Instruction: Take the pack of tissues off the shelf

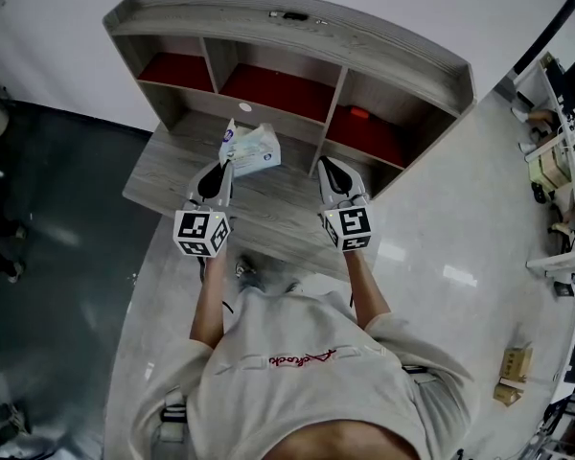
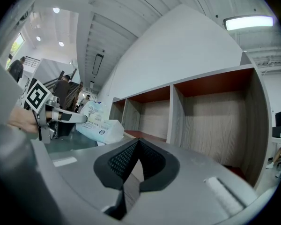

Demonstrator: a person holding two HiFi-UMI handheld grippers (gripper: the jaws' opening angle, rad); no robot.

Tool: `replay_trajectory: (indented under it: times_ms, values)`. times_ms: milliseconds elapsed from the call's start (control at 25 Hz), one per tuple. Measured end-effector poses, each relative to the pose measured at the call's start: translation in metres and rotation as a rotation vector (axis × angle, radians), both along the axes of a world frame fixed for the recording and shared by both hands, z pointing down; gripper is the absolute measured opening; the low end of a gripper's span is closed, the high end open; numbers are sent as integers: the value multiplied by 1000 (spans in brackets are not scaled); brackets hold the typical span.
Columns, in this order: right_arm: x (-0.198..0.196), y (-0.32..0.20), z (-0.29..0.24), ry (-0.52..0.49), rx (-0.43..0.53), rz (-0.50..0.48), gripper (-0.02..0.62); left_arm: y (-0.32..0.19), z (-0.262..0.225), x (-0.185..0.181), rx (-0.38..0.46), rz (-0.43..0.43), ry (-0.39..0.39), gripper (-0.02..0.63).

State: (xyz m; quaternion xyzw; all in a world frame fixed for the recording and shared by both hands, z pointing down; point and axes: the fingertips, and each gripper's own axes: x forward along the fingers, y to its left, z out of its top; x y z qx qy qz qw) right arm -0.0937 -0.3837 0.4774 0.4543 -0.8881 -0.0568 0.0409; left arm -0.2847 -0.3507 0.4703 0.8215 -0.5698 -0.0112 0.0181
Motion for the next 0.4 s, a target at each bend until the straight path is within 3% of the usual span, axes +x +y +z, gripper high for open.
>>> replay_trajectory:
  times_ms: [400]
  values:
    - [-2,6,0,-1,3,-3,2,3,-1,3,0,0,-9,12]
